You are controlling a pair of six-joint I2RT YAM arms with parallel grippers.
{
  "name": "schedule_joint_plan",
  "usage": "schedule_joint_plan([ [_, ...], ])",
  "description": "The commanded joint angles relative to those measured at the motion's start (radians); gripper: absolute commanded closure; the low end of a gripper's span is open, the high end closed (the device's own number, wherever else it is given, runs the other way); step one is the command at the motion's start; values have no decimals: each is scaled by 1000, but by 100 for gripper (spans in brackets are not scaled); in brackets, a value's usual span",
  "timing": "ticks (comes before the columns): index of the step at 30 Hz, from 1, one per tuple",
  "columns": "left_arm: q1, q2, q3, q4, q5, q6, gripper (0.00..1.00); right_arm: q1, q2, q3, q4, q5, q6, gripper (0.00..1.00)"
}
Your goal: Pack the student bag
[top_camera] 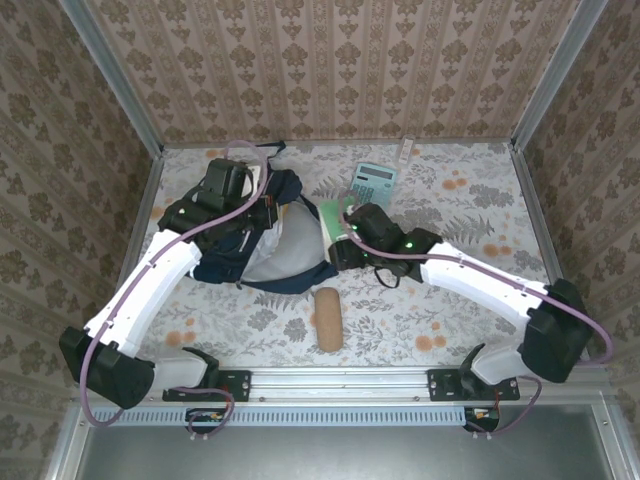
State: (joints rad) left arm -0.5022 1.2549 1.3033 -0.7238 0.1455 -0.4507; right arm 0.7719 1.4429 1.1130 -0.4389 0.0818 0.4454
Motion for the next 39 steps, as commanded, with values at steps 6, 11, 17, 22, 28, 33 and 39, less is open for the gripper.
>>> schedule_joint_plan([
  [6,7,-60,50,87,34,-2,100,53,256,192,133,-85,-66,30],
  [11,3,-64,65,82,46,2,100,74,398,298,159,-111,-65,30],
  [17,-4,-64,67,98,77,-4,100,75,544,428,205,-138,-37,30],
  [22,-9,-64,71,90,73,-8,100,64,640,531,198,-141,-10,16],
  [28,-8,-76,51,78,54,-8,100,39,592,447,256,-174,44,1],
  [33,-5,-80,34,87,45,-14,100,9,532,344,312,-227,98,2],
  [39,-4,-81,27,87,54,-14,100,-74,578,271,429,-416,234,26],
])
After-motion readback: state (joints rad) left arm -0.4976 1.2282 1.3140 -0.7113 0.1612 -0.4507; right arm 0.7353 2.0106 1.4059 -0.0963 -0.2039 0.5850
